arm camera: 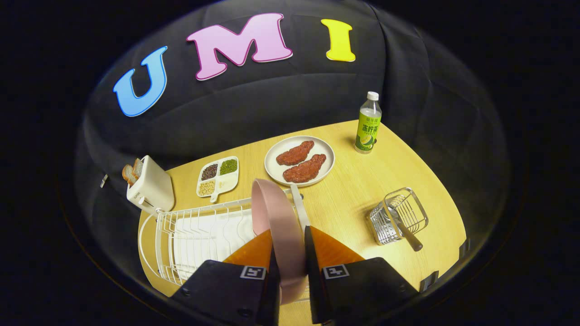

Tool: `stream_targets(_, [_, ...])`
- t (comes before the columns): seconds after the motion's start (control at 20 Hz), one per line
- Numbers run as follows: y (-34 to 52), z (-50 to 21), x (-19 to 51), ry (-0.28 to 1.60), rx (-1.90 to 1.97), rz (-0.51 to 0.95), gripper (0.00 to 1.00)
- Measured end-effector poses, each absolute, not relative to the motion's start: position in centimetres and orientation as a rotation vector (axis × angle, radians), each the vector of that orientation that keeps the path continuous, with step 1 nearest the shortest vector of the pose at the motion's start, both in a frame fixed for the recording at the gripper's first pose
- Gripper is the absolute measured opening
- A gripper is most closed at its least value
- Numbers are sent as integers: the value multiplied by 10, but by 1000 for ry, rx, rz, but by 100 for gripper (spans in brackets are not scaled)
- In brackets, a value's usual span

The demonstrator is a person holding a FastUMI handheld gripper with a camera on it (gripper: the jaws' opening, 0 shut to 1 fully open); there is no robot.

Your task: Take the plate from the dish rack, then take the spoon from the basket and place it into the plate.

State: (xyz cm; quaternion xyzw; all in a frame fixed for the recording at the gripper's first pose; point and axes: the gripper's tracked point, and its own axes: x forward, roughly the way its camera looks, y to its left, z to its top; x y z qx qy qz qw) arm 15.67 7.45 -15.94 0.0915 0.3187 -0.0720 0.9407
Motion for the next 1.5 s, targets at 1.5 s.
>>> stream_targets(1.5, [59, -103, 114, 526, 116, -135, 21])
